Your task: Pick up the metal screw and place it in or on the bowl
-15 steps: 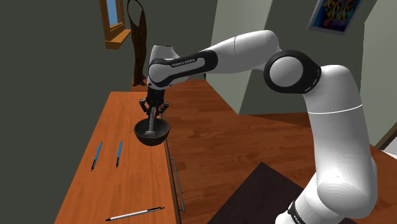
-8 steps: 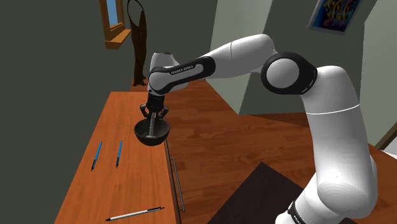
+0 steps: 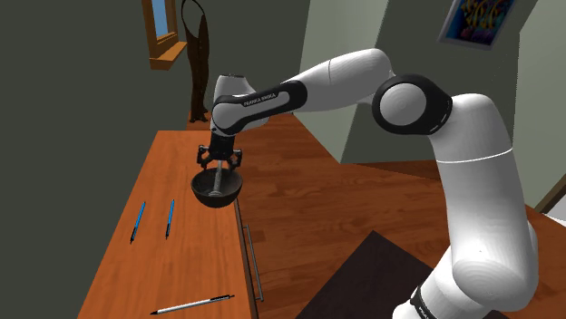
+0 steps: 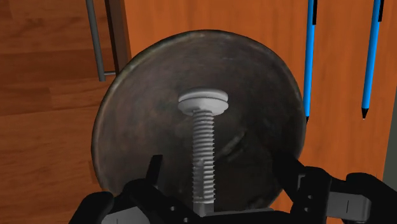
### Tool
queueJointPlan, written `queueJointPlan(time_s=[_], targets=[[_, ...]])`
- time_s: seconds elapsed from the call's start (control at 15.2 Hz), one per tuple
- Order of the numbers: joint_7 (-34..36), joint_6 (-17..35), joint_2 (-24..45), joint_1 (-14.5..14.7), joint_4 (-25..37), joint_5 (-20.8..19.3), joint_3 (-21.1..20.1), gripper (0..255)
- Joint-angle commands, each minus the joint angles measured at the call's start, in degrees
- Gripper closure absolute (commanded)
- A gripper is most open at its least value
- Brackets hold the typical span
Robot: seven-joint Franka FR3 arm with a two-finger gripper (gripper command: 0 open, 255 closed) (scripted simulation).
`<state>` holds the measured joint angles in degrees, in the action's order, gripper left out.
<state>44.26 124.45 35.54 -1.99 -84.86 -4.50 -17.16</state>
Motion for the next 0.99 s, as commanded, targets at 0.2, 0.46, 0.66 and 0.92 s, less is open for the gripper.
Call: queueJointPlan(time_s=[0.2,0.46,0.66,0.92], targets=[[-0.1,-1.3,-1.0,-0.2,0.3,0.3,-0.2,0],[-0.5,-5.2,-3.6,-0.8,1.7,0.9,-0.5,0],[-0.5,-5.2,-3.6,-0.8,1.7,0.9,-0.5,0],[-0.5,-5.2,-3.6,-0.8,1.7,0.9,-0.5,0]])
